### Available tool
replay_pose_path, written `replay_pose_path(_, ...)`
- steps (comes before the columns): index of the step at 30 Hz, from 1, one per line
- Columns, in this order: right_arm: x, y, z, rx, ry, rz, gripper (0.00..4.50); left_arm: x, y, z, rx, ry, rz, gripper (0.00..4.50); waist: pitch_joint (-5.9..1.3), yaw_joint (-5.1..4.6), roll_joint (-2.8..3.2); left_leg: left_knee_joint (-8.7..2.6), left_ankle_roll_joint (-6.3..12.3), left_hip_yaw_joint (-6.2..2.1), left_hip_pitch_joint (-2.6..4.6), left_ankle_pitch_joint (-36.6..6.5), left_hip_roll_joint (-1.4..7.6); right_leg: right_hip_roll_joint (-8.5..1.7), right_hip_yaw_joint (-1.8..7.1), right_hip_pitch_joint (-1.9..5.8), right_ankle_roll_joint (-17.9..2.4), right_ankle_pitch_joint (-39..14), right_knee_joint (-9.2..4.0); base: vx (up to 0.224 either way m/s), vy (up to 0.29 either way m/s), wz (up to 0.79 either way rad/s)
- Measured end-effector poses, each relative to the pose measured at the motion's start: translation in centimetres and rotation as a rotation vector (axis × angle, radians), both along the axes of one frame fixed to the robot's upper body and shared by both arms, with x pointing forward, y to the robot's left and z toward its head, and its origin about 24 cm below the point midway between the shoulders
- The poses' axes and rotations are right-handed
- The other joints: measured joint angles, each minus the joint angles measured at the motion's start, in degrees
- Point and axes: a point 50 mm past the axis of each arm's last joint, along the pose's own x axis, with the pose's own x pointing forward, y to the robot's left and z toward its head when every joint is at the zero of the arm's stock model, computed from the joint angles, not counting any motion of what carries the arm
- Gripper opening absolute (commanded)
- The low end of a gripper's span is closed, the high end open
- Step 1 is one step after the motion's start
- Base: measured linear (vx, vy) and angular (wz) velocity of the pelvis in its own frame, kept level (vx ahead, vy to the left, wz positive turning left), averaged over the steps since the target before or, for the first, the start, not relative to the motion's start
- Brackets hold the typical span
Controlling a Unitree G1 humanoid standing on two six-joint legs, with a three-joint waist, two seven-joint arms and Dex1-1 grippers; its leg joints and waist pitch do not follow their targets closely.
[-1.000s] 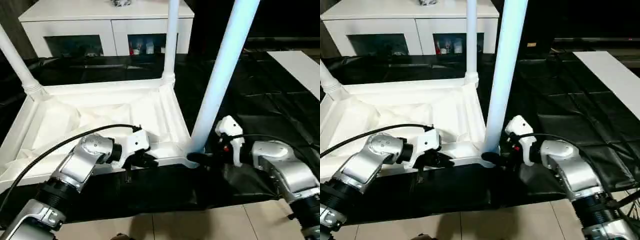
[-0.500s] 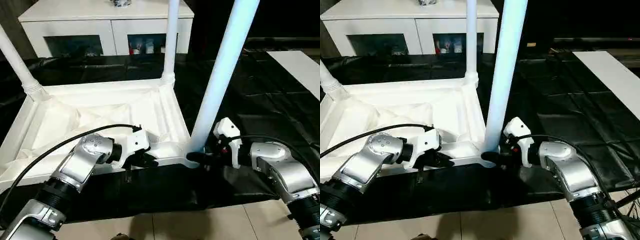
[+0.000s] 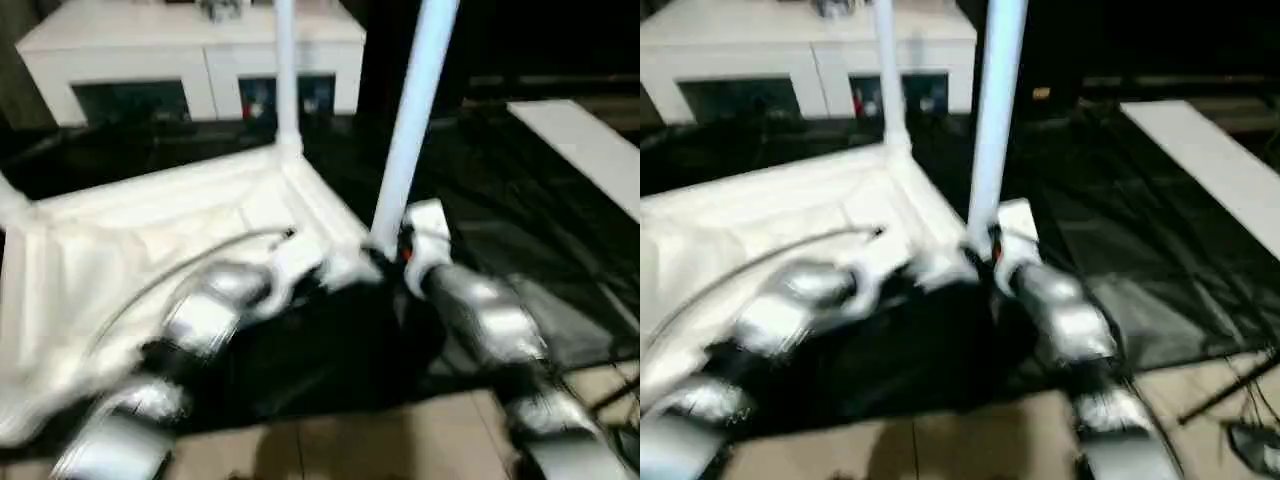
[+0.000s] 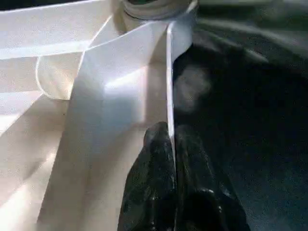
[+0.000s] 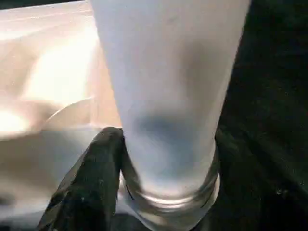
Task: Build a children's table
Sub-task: Rotate leg to tighten
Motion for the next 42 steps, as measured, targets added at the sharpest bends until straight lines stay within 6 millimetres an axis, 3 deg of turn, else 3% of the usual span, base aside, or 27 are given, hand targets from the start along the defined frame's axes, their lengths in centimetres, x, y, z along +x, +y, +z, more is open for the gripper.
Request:
replay_pose_path(4,1.0,1.0,0.0,-0.008,-0.013,-0.138,2.61,0.6,-1.6,-0.1,0.000,-0.022,0.036,0.00,-0.05,0.19,0.08,-0.02,0.01,-0.07,-0.04,0.00,-0.24,-0.11,0.08,0.06,-0.08,0.07,-0.07,0.000,0.000,0.00)
replay_pose_path(8,1.0,1.4,0.0,0.004,-0.040,-0.131,2.61,0.8,-1.7,-0.1,0.004,-0.041,0.029,0.00,-0.12,0.22,0.23,-0.08,0.02,-0.09,-0.16,0.00,-0.31,-0.16,0.09,0.06,-0.07,0.39,-0.24,0.000,0.000,0.00)
replay_pose_path(11,0.9,1.0,-0.1,-0.024,-0.075,-0.100,3.30,0.8,-1.4,0.0,0.009,-0.046,0.025,0.00,-0.09,0.35,0.38,-0.14,0.03,-0.10,-0.22,0.00,-0.30,-0.16,0.07,0.03,0.19,0.59,-0.29,0.000,0.000,0.00)
replay_pose_path(17,-1.1,-0.3,-0.1,-0.114,-0.129,0.089,3.75,0.5,1.7,0.3,0.033,-0.072,-0.032,0.00,-0.04,0.11,0.37,-0.42,0.02,-0.33,-0.35,0.01,-0.17,0.04,-0.11,-0.30,0.34,0.59,-0.31,0.000,0.000,0.00)
replay_pose_path(21,-2.8,-1.7,0.9,-0.147,-0.139,0.294,4.20,-1.0,3.5,0.7,0.039,-0.045,-0.192,0.00,-0.01,0.35,0.34,-0.52,0.03,-0.24,-0.53,0.01,-0.14,0.05,-0.09,-0.32,0.42,0.54,-0.77,0.000,0.000,0.00)
replay_pose_path(24,-5.1,-3.0,1.3,-0.125,-0.096,0.508,4.20,-2.8,5.0,0.9,0.011,0.031,-0.332,0.00,-0.01,0.84,0.33,-0.51,0.32,-0.08,-0.56,-0.17,-0.22,-0.04,-0.01,-0.26,0.51,0.33,-0.95,0.018,0.008,0.00)
replay_pose_path(27,-6.6,-4.0,2.1,-0.124,-0.067,0.650,4.20,-3.7,5.3,1.0,-0.004,0.075,-0.397,0.00,-0.01,1.76,0.33,-0.40,0.57,0.04,-0.63,-0.30,-0.25,-0.12,0.04,-0.26,0.49,0.31,-1.00,0.000,0.000,0.00)
replay_pose_path(30,-7.5,-4.8,2.3,-0.139,-0.034,0.739,4.20,-4.1,5.5,0.9,-0.009,0.107,-0.429,0.00,0.02,1.72,0.28,-0.25,0.58,0.05,-0.60,-0.33,-0.24,-0.12,0.08,-0.23,0.48,0.32,-0.95,0.000,0.000,0.00)
replay_pose_path(38,-7.7,-4.7,1.9,-0.149,0.011,0.779,4.20,-4.5,5.6,0.8,-0.003,0.120,-0.444,0.00,0.11,1.50,0.14,-0.23,0.54,0.05,-0.38,-0.32,-0.24,-0.12,0.15,-0.12,0.46,0.41,-0.78,0.000,0.000,0.00)
replay_pose_path(42,-7.5,-4.4,1.7,-0.122,0.021,0.782,3.82,-4.5,5.6,0.8,-0.004,0.119,-0.446,0.00,0.19,1.54,-0.16,-0.22,0.54,0.05,-0.35,-0.32,-0.24,-0.11,0.16,-0.09,0.45,0.42,-0.75,0.000,0.000,0.00)
